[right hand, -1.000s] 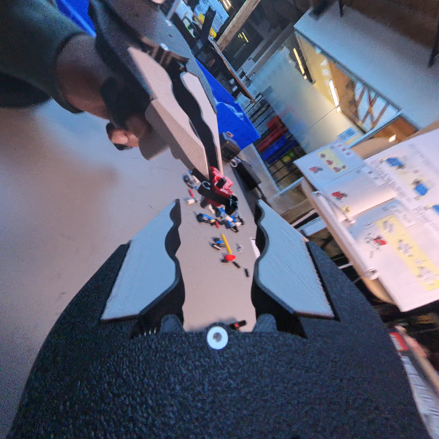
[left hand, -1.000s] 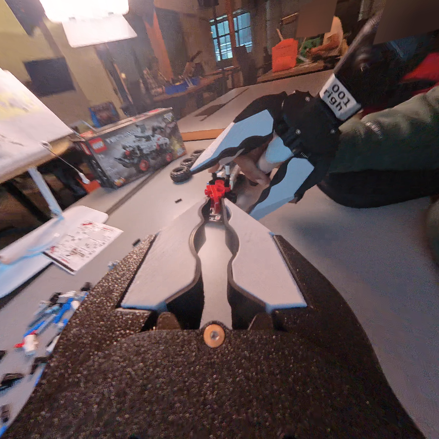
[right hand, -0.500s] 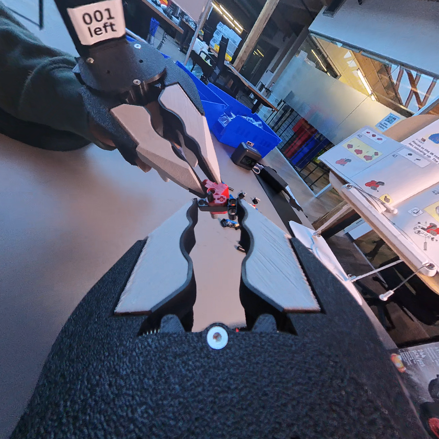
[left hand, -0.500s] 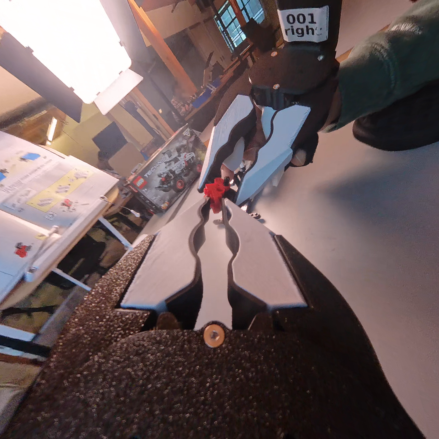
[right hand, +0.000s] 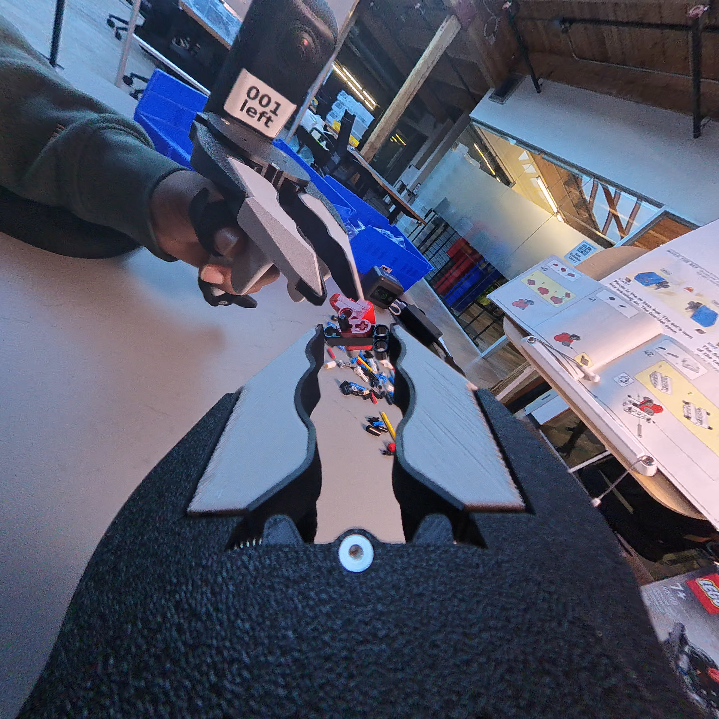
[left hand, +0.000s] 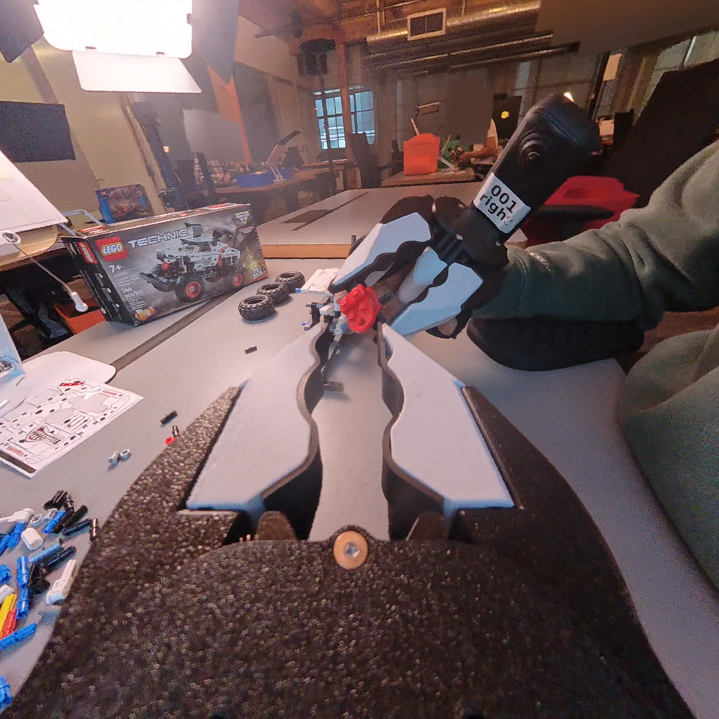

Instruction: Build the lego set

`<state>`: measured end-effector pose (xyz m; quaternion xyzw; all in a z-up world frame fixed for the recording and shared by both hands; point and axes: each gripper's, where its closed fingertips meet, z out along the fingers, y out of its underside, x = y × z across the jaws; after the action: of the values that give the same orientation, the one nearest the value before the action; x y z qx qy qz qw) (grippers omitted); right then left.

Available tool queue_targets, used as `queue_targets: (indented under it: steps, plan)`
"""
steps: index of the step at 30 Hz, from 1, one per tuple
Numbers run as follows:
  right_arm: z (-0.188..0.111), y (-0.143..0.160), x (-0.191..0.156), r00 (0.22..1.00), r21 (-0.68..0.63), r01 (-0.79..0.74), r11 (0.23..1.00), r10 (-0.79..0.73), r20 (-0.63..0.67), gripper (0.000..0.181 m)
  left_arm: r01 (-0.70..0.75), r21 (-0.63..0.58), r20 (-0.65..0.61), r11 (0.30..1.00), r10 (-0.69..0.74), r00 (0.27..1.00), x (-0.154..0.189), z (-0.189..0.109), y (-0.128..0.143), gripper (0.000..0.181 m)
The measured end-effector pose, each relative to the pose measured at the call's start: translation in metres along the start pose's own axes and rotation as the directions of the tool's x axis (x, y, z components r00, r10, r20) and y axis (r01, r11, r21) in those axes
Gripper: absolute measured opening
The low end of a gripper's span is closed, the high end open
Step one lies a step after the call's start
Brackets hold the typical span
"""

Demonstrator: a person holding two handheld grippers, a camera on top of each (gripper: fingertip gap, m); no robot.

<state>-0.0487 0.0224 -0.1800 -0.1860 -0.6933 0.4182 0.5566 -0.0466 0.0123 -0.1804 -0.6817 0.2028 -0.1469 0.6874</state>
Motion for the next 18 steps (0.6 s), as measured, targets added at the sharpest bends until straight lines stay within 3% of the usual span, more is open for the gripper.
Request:
queue_targets:
  steps: [3, 13, 18]
  plan:
    - [0.002, 0.001, -0.004, 0.999, 0.003, -0.035, 0.999, 0.035, 0.026, 0.033, -0.021, -0.031, -0.029, 0.999, 0.020, 0.999, 0.005, 0.001, 0.004, 0.012]
    - [-0.004, 0.007, -0.017, 0.987, -0.028, -0.049, 0.998, 0.053, 0.150, 0.032, -0.043, -0.104, -0.115, 0.994, 0.031, 0.993, 0.014, 0.001, 0.016, 0.009]
    - [0.002, 0.012, -0.011, 0.989, -0.064, -0.108, 0.992, 0.114, 0.095, 0.032, -0.065, -0.119, -0.058, 0.991, 0.058, 0.997, 0.007, 0.002, 0.018, 0.008]
